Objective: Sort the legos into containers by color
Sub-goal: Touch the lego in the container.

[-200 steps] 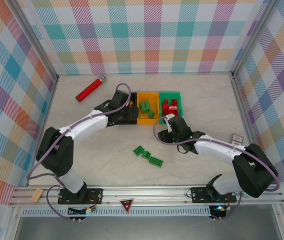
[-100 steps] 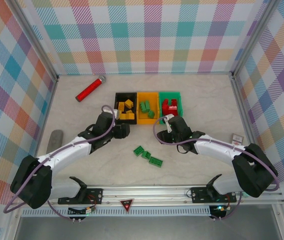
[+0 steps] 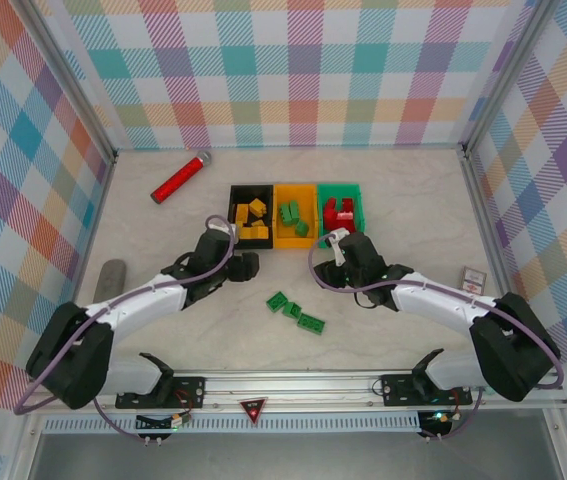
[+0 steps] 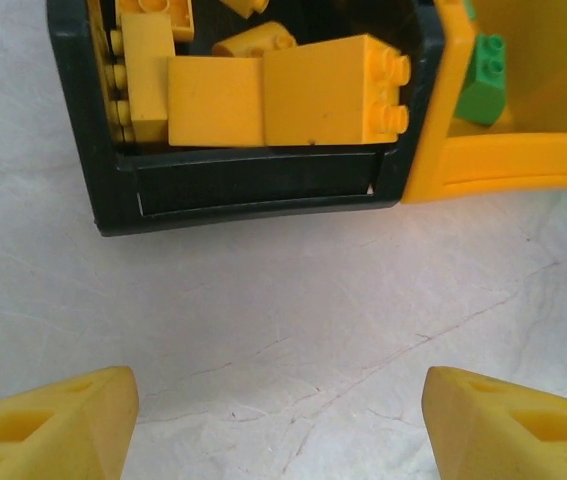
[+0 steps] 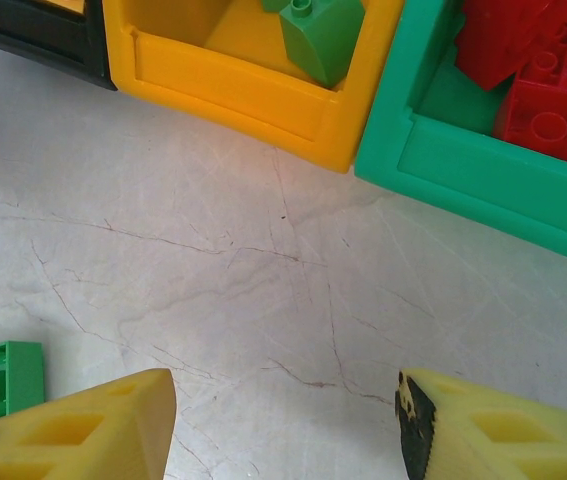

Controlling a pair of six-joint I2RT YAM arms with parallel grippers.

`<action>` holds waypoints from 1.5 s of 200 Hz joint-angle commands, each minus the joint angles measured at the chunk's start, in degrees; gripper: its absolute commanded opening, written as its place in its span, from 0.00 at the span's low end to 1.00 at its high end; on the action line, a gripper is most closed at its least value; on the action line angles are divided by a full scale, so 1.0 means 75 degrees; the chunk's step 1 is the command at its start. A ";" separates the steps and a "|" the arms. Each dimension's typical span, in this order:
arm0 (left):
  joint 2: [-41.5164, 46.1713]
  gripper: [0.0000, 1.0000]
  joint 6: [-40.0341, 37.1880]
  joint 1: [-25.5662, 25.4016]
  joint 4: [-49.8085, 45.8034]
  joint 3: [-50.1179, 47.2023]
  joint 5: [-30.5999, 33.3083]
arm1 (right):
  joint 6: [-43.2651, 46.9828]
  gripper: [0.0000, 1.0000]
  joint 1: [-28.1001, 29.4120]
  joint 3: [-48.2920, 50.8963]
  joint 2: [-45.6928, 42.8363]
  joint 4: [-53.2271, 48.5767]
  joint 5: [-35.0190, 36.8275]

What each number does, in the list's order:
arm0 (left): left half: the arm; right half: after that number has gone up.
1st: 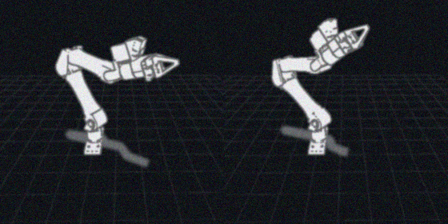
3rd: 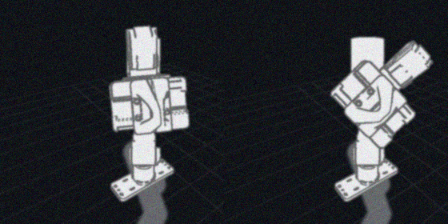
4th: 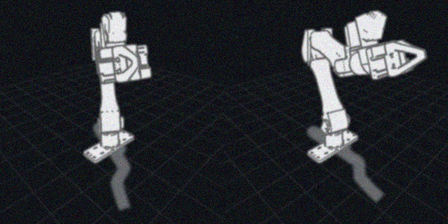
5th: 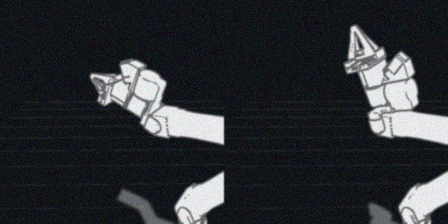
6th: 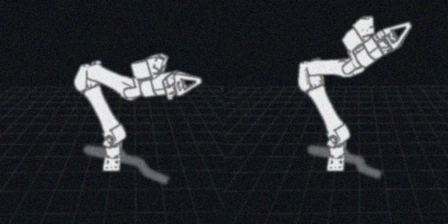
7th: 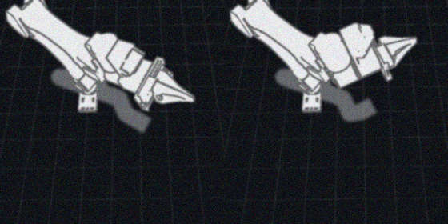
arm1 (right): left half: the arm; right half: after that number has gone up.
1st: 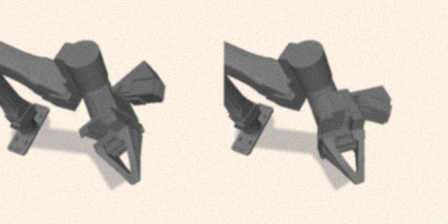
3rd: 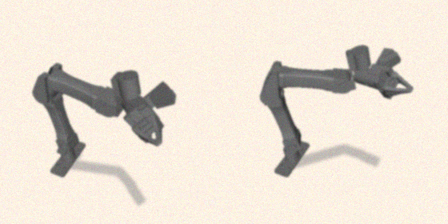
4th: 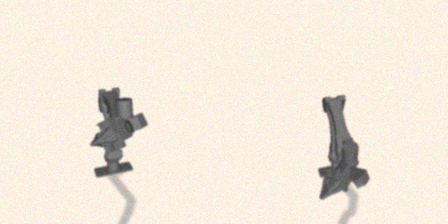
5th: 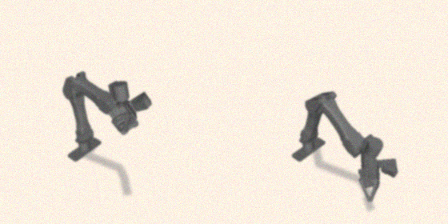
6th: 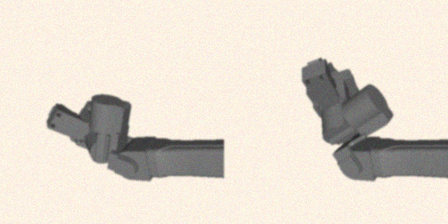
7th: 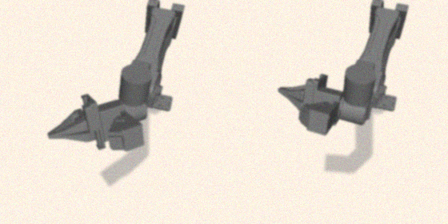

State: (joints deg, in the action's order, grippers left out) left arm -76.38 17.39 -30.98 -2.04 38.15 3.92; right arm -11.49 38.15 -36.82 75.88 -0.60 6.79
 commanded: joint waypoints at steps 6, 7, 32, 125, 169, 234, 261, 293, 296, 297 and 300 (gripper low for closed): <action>-0.0847 0.75 0.0112 0.0006 -0.0716 0.1094 0.0165 | 0.0112 0.61 -0.0024 0.0010 0.0055 0.0289 -0.0028; -0.0880 0.75 0.0110 0.0006 -0.0743 0.1115 0.0167 | 0.0113 0.61 -0.0024 0.0010 0.0049 0.0284 -0.0027; -0.1437 0.74 0.0153 0.0006 -0.1021 0.1696 0.0442 | 0.0151 0.61 -0.0025 0.0043 -0.0038 0.0252 0.0079; -0.3032 0.74 -0.0013 0.0076 -0.2539 0.4076 0.1388 | 0.0248 0.61 -0.0024 0.0090 -0.0308 0.0188 0.0162; -0.3459 0.73 0.0101 0.0076 -0.2903 0.4426 0.1160 | 0.0266 0.61 -0.0023 0.0128 -0.0419 0.0149 0.0233; -0.3568 0.72 0.0111 0.0155 -0.2922 0.4340 0.1355 | 0.0241 0.61 -0.0026 0.0080 -0.0343 0.0177 0.0135; -0.4084 0.72 0.0155 0.0255 -0.3272 0.5030 0.1306 | 0.0245 0.61 -0.0024 0.0070 -0.0332 0.0175 0.0138; -0.4886 0.71 0.0144 0.0300 -0.3745 0.5852 0.1265 | 0.0266 0.61 -0.0024 0.0087 -0.0396 0.0144 0.0196; -0.4897 0.71 0.0149 0.0299 -0.3742 0.5858 0.1221 | 0.0264 0.61 -0.0024 0.0093 -0.0400 0.0150 0.0205; -0.4892 0.71 0.0146 0.0299 -0.3733 0.5858 0.1210 | 0.0265 0.61 -0.0024 0.0093 -0.0407 0.0150 0.0207; -0.4881 0.71 0.0153 0.0299 -0.3716 0.5848 0.1192 | 0.0266 0.61 -0.0024 0.0099 -0.0419 0.0145 0.0208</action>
State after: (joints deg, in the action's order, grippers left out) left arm -110.02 18.44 -29.47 -25.41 79.90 12.99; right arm -9.98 38.15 -36.40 73.76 0.38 8.10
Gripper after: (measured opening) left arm 0.718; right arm 0.610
